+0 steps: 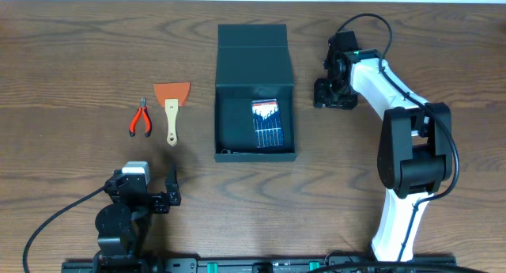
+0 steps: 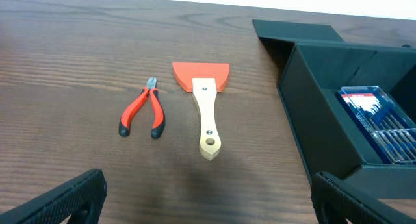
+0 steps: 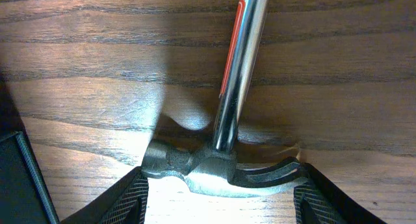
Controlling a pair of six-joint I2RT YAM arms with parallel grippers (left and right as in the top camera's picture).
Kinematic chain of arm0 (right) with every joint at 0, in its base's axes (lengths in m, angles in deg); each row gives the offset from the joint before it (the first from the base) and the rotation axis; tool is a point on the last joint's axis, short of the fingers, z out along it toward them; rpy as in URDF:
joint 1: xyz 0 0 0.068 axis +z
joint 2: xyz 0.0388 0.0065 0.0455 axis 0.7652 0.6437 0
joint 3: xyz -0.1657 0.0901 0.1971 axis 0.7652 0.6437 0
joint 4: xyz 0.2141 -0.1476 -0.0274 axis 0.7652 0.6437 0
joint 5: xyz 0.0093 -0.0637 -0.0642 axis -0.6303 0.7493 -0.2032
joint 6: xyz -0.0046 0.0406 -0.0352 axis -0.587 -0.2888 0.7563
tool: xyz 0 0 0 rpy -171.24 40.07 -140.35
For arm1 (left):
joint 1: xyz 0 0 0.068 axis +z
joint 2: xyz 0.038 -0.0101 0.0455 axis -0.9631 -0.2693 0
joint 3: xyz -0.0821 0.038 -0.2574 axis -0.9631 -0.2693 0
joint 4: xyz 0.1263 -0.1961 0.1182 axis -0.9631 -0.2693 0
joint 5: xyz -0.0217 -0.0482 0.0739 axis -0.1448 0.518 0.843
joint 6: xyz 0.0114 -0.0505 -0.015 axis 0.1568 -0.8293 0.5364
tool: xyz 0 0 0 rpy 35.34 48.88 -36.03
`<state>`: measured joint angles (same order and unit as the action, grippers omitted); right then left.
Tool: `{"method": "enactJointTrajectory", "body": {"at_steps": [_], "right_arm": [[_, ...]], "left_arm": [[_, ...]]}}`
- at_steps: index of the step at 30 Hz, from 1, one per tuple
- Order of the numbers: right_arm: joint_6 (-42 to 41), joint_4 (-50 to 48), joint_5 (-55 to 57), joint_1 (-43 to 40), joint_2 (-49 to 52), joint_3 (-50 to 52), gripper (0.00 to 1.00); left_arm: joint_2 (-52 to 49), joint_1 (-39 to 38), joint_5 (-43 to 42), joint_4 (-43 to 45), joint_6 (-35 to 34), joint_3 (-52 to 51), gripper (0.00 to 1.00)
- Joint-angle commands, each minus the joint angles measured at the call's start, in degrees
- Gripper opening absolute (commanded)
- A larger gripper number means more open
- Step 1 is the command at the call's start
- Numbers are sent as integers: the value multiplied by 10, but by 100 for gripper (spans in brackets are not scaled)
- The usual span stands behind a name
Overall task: Pack container
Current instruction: 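Grasp the claw hammer by its handle with the right gripper, then lift the hammer and lower it into the box with the right gripper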
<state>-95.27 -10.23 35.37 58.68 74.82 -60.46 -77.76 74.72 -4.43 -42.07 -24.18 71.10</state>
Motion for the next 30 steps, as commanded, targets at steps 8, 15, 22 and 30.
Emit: {"method": "enactJointTrajectory", "body": {"at_steps": [8, 15, 22, 30], "right_arm": [[-2, 34, -44, -2, -9, -34, 33], [-2, 86, -55, -1, -40, -83, 31], [-4, 134, -61, 14, -103, -99, 30], [-5, 157, -102, 61, -208, -99, 31]], "left_arm": [[3, 3, 3, 0, -1, -12, 99], [3, 3, 3, 0, -1, -12, 99], [3, 3, 3, 0, -1, -12, 99], [3, 3, 3, 0, -1, -12, 99]]}}
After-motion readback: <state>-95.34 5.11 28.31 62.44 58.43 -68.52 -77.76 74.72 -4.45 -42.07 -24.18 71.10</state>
